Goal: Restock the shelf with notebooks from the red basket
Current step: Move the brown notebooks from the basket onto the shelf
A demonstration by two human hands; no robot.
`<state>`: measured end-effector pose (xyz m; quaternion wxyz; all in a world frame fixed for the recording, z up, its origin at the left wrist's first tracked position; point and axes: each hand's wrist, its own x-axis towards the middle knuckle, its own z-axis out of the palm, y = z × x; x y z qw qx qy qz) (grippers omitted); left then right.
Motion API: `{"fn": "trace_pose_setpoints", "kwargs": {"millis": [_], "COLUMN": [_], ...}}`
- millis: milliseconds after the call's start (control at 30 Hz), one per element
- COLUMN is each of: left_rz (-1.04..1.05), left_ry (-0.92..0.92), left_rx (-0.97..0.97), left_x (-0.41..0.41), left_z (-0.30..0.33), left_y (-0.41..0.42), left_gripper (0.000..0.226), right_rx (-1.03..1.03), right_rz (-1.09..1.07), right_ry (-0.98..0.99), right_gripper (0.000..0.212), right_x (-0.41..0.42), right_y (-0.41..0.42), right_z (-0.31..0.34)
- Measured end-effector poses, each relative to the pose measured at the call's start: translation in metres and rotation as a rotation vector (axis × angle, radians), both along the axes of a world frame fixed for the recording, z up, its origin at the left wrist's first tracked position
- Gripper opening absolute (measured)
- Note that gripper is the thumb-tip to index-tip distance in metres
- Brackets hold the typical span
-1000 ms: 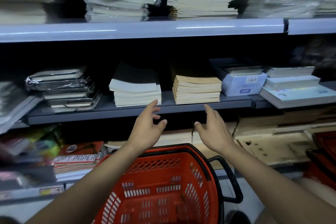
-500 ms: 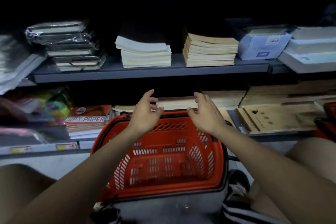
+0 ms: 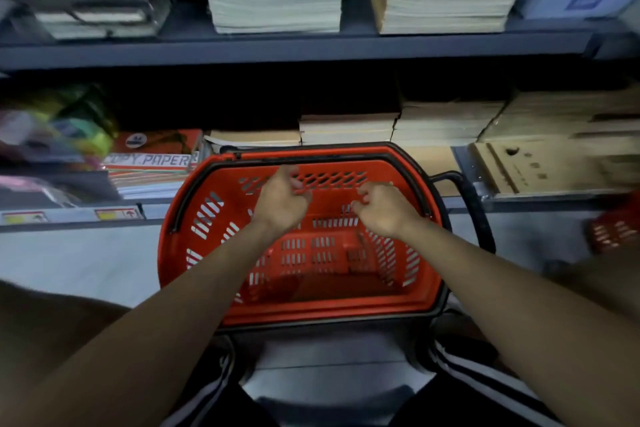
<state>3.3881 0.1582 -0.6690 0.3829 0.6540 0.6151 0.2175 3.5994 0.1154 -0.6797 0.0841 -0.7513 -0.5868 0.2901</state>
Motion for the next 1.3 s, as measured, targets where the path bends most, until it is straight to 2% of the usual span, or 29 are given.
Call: {"fn": "trace_pose_setpoints", "kwargs": {"millis": [100, 200, 333, 467, 533, 633, 767, 933, 1000, 1167, 1300], "left_rz": [0.029, 0.021, -0.061, -0.267, -0.34, -0.396, -0.256, -0.086, -0.084, -0.063, 0.064], "left_ry": [0.018, 0.064, 0.174, 0.468, 0.509, 0.436, 0.359, 0.255, 0.227, 0.227, 0.042], "left_rx": [-0.076, -0.14, -0.345, -0.512, -0.608, -0.806, -1.01, -0.99, -0.984, -1.056, -1.171], "left_x": [-0.001, -0.003, -0.007, -0.009, -0.011, -0.014, -0.017, -0.019, -0.016, -0.016, -0.014], "left_z": [-0.025, -0.044, -0.078, -0.104, -0.113, -0.125, -0.135, -0.151, -0.151, -0.146, -0.141], "left_y": [0.001, -0.002, -0.011, -0.03, -0.039, -0.044, -0.042, -0.045, -0.043, -0.041, -0.045], "left_gripper": [0.045, 0.041, 0.038, 0.04, 0.05, 0.054, 0.054, 0.043, 0.034, 0.037, 0.017], "right_rx": [-0.101, -0.253, -0.475, -0.652, -0.738, -0.799, -0.81, -0.808, -0.801, -0.807, -0.801], "right_rz": [0.005, 0.021, 0.107, 0.226, 0.278, 0.325, 0.34, 0.315, 0.309, 0.281, 0.249], "right_ry": [-0.01, -0.066, -0.112, -0.162, -0.21, -0.259, -0.234, -0.184, -0.186, -0.178, -0.137], "right_gripper": [0.037, 0.038, 0.045, 0.077, 0.07, 0.058, 0.059, 0.055, 0.051, 0.052, 0.05], "right_x": [0.0, -0.002, -0.006, -0.01, -0.011, -0.015, -0.018, -0.014, -0.015, -0.015, -0.019], "right_y": [0.0, -0.001, -0.01, -0.022, -0.023, -0.024, -0.027, -0.027, -0.028, -0.029, -0.029], "right_z": [-0.023, -0.048, -0.083, -0.113, -0.119, -0.122, -0.129, -0.134, -0.131, -0.125, -0.117]}}
